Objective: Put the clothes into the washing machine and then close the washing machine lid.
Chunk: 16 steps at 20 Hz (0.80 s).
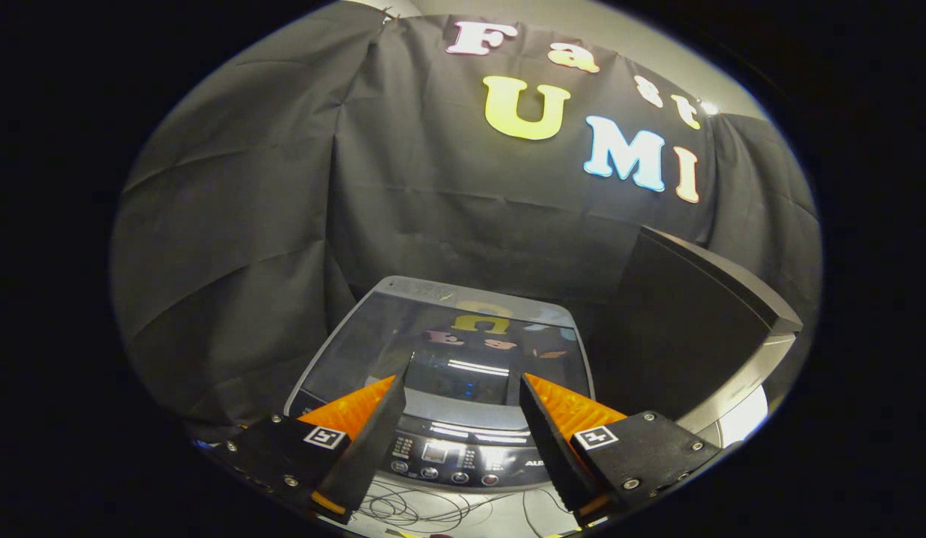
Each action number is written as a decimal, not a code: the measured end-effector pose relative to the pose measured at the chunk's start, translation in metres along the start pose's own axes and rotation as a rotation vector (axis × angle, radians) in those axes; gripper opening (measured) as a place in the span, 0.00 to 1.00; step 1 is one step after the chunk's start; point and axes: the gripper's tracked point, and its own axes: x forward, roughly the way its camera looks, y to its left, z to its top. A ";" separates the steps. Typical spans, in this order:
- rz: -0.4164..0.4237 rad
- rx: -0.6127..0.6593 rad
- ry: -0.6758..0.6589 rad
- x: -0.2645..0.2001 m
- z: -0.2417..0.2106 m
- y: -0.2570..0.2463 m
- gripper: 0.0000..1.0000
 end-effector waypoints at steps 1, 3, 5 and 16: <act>0.007 -0.008 -0.009 -0.011 -0.006 -0.005 0.95; 0.026 -0.026 -0.028 -0.036 -0.014 -0.021 0.95; 0.047 -0.028 -0.063 -0.066 -0.022 -0.036 0.95; 0.053 0.072 -0.190 -0.216 -0.063 -0.166 0.95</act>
